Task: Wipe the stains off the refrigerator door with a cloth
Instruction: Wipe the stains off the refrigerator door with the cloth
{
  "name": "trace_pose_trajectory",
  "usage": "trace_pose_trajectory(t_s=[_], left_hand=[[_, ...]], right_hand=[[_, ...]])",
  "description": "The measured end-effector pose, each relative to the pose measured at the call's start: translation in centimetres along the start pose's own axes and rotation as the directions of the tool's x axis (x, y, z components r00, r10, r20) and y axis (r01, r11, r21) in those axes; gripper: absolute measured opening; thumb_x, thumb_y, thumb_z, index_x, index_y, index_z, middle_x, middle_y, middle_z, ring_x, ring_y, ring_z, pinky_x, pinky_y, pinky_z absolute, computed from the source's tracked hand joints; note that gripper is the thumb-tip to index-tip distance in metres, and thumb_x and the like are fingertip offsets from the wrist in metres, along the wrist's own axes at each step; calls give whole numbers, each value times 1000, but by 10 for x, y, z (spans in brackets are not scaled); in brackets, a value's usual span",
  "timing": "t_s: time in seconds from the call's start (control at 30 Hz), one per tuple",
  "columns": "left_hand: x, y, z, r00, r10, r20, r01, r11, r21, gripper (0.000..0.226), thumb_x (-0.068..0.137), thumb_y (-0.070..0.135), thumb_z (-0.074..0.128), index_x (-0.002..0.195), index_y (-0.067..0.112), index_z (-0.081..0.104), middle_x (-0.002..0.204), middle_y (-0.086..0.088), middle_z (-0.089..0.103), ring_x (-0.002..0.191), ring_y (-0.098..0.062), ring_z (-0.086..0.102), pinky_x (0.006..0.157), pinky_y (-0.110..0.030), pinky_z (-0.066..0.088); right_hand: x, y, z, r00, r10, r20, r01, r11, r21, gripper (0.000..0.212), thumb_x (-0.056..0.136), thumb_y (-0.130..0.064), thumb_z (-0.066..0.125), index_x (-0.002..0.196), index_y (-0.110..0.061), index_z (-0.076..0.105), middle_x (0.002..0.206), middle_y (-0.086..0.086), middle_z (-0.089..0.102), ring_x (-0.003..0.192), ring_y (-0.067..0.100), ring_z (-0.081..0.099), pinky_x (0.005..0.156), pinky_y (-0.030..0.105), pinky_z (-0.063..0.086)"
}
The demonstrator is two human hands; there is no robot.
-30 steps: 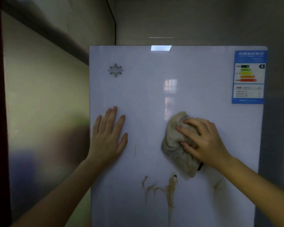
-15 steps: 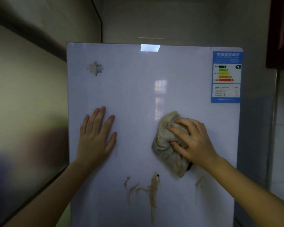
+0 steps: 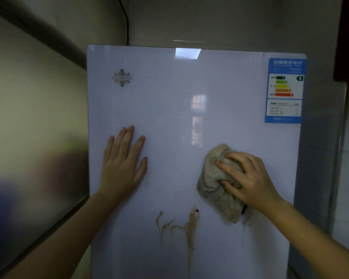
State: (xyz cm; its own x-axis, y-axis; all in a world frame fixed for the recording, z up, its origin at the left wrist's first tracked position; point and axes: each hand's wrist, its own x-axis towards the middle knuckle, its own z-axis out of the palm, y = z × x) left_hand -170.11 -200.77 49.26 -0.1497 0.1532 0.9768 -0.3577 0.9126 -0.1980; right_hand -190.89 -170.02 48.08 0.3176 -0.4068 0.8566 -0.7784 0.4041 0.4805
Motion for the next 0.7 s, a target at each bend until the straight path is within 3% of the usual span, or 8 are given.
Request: trace_pose_trajectory(t_s=[0.2,0.27,0.4,0.6,0.7], left_hand=[[-1,1,1,1000,-9,8,9,1000,-3,55,99,36,48,147,8,50,162,-21,36,151,-36,29,124,-55,21],[-1,1,1,1000,-10,16,10,1000,-2,56,100,36,47,148,9,49,162,-21,36,152,-36,29,125,-54,19],[-1,0,1,1000,-9,27,9,1000,-1,56,100,37,46,149,9,48,163,-21,35,152,-35,27,126,-51,15],[-1,0,-1,999,-1,53,2,1000,-8,58,100,37,46,150,9,45,164,-21,32,153,-36,25,126,-51,14],[-1,-2,-5,997,11,71,-10,1000,-9,58,100,37,45,150,9,46,163,-21,33,153,-37,27,126,-52,16]], right_hand=[[6,-8,0,959,268,-95,-267,963,22,46,91,-31,71,133,-14,65,134,13,55,121,33,52,99,42,40],[-3,-19,5,974,213,-72,-211,977,32,46,91,-33,70,134,-16,64,136,11,53,121,33,52,98,44,42],[-18,-18,7,998,-31,63,30,999,16,47,93,-37,71,136,-22,63,137,10,56,120,33,57,95,45,46],[-29,-4,-6,976,216,-24,-216,976,-2,47,94,-33,67,137,-16,62,137,15,55,123,38,54,101,45,41],[-53,-20,-3,979,205,15,-205,979,19,45,95,-32,65,138,-17,61,140,13,54,125,37,53,104,47,42]])
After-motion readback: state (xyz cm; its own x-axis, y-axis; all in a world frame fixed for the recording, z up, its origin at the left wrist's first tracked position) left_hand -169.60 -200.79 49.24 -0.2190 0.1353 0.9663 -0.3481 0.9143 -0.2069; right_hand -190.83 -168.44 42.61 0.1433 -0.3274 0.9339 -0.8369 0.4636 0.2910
